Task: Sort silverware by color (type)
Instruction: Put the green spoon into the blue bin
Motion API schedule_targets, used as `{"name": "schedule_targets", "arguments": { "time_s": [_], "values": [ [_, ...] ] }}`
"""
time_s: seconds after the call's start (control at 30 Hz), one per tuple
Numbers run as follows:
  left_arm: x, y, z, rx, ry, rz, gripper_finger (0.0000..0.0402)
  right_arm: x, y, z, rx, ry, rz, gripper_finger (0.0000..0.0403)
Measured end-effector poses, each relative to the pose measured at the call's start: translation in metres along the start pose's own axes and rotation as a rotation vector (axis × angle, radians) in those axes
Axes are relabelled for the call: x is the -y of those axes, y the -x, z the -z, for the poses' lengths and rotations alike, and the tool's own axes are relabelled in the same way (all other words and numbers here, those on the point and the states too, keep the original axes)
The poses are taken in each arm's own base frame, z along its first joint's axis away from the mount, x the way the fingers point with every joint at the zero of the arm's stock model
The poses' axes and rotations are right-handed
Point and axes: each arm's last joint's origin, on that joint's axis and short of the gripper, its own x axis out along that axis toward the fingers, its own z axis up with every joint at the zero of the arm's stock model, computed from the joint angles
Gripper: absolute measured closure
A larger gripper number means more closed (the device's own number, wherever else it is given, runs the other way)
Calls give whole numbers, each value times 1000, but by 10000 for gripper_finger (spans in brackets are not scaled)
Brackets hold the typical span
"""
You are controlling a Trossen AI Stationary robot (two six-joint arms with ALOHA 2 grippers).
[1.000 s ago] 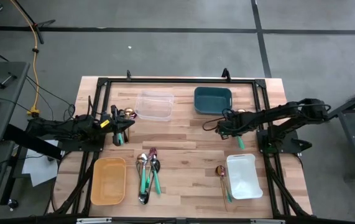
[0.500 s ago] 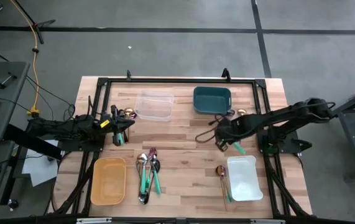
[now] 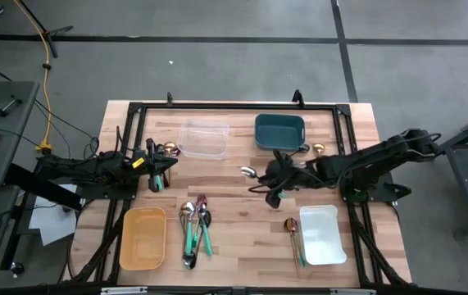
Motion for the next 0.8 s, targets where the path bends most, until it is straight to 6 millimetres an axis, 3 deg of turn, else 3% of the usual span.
{"name": "schedule_targets", "arguments": {
  "time_s": [0.8],
  "values": [
    [0,0,0,-1,0,0,398,11,-3,-6,29,65,70,383]
  ]
}}
